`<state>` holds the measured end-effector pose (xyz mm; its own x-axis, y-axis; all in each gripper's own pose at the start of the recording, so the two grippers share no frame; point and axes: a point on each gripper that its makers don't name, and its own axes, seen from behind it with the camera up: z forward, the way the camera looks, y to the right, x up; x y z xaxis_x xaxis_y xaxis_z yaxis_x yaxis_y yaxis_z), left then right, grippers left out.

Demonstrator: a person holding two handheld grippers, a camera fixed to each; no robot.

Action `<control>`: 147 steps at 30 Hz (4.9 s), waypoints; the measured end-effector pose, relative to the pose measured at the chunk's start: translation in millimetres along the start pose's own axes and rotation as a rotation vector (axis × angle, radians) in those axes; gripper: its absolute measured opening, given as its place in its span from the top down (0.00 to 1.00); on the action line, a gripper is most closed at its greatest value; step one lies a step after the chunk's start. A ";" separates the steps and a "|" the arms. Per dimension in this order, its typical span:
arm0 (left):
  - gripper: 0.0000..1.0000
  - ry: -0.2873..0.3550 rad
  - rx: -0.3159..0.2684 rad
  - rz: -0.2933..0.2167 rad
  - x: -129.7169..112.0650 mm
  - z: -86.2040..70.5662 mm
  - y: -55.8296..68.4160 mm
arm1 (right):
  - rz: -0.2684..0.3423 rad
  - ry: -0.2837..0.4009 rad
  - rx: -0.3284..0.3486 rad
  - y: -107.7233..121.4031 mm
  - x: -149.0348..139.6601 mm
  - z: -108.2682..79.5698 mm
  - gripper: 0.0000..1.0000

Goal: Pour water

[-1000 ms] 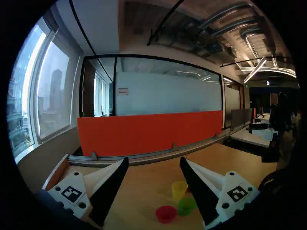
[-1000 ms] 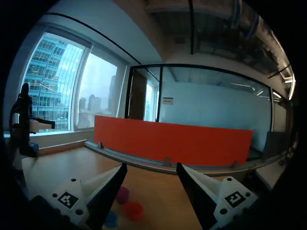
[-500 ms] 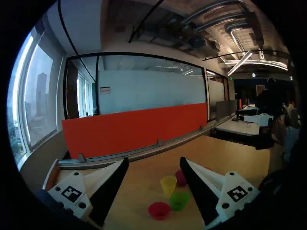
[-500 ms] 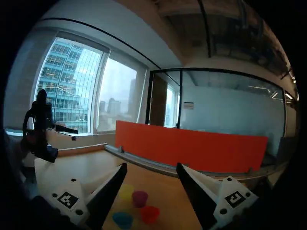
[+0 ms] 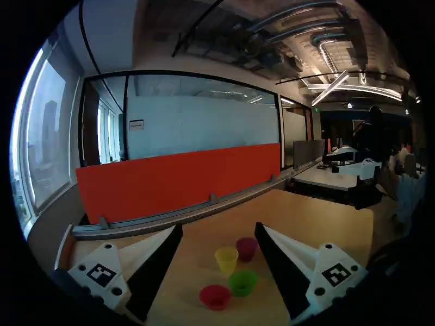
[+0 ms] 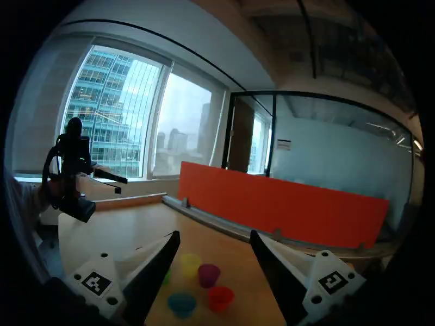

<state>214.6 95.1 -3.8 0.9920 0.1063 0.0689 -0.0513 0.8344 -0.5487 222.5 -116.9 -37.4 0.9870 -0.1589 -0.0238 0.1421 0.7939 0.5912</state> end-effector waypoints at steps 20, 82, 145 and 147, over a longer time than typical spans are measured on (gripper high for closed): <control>0.01 -0.061 -0.088 -0.002 -25.1 5.3 12.4 | -0.032 -0.089 0.100 -18.2 -28.5 0.5 0.00; 0.01 -0.295 -0.257 0.056 -148.8 32.4 47.7 | -0.006 -0.335 0.219 -34.5 -150.9 18.9 0.00; 0.01 -0.361 -0.307 0.057 -190.6 51.2 54.9 | -0.023 -0.557 0.319 -77.1 -281.3 47.1 0.00; 0.01 -0.362 -0.306 0.056 -191.6 51.8 54.1 | -0.031 -0.564 0.320 -77.5 -285.5 49.5 0.00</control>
<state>15.7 147.9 -3.6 0.8817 0.3735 0.2882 -0.0132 0.6303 -0.7763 -74.0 -162.1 -36.5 0.7796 -0.5321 0.3303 0.0546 0.5832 0.8105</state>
